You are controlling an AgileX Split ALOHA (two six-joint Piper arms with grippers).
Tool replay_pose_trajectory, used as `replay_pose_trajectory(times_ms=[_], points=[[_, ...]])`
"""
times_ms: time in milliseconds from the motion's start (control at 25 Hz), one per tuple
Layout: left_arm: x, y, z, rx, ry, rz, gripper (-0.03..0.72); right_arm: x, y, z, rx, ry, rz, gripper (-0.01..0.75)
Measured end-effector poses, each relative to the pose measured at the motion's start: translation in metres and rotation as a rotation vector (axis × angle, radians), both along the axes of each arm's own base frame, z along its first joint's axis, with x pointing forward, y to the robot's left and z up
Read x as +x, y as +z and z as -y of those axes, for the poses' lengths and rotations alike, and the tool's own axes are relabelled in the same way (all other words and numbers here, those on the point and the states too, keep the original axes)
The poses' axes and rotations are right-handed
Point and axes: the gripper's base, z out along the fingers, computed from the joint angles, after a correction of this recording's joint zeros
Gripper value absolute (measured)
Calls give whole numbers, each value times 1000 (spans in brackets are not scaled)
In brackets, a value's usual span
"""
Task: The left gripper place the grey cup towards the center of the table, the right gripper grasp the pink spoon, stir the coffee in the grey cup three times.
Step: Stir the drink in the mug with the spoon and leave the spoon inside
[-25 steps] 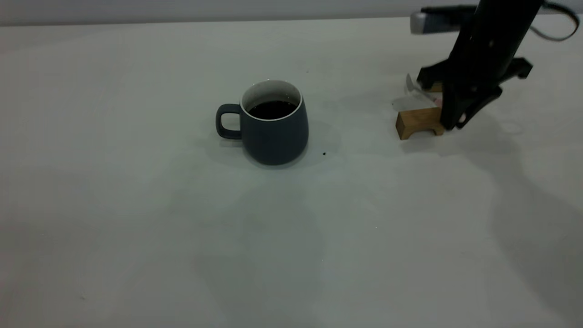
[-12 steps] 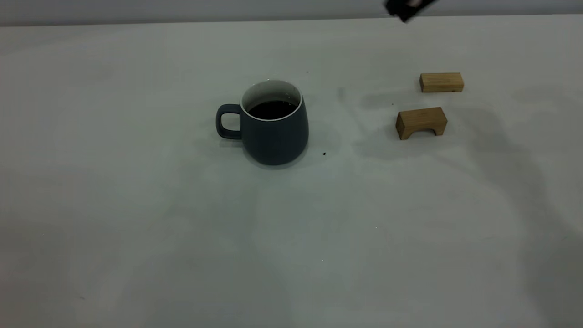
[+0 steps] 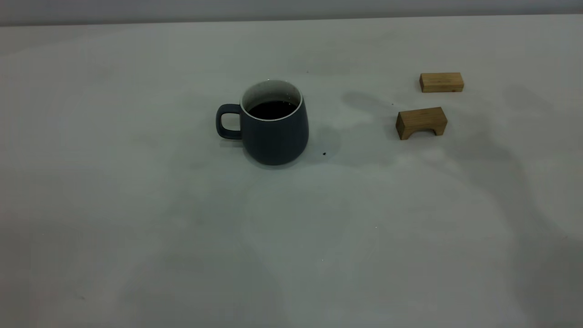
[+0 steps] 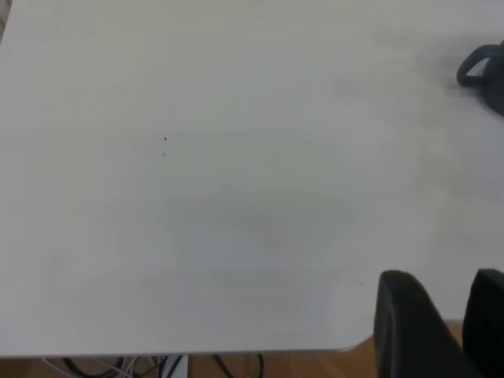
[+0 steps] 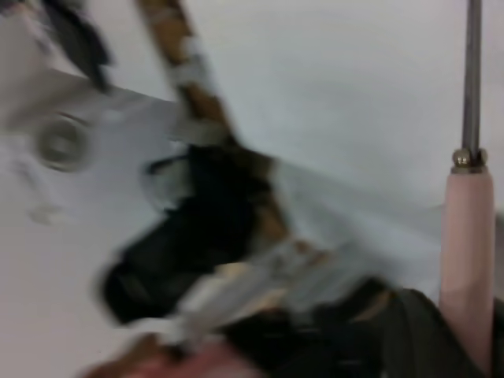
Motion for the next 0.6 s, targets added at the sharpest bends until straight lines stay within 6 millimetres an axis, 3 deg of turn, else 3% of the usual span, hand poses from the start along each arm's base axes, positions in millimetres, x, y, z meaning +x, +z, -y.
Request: replay_pose_trajectory(times_ms=[360, 520, 600], points=[[0, 0, 0, 0, 0, 0, 243, -11, 7, -64, 115, -282, -380, 96], [0, 0, 0, 0, 0, 0, 243, -11, -7, -88, 221, -385, -600, 96], [0, 0, 0, 0, 0, 0, 243, -6, -23, -93, 244, -440, -674, 96]])
